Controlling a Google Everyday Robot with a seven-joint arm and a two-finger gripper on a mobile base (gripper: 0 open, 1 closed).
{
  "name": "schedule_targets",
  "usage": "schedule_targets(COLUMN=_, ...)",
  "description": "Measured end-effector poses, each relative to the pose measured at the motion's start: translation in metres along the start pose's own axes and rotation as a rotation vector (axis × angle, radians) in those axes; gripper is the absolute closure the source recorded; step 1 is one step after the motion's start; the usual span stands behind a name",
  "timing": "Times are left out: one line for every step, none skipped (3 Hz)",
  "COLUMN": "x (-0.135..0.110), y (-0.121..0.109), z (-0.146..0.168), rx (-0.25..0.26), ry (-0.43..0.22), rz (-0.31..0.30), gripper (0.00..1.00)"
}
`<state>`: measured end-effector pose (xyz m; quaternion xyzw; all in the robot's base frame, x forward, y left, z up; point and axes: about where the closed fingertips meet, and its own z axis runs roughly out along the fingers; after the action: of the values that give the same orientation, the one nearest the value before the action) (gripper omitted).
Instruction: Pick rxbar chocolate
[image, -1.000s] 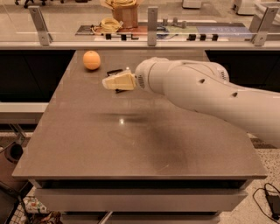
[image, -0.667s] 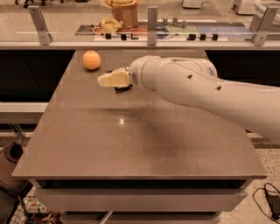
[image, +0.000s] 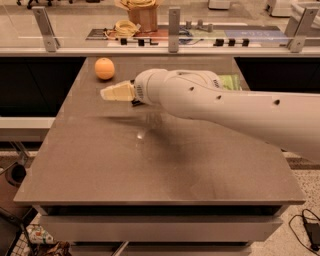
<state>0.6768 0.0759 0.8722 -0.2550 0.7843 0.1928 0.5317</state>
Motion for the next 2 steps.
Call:
schedule_targets(x=0.015, y=0.006, z=0.024, rx=-0.016, ry=0.011, rz=0.041, gripper=0.0)
schedule_targets(x=0.032, y=0.007, z=0.042, rx=-0.022, ry=0.021, rz=0.078, gripper=0.0)
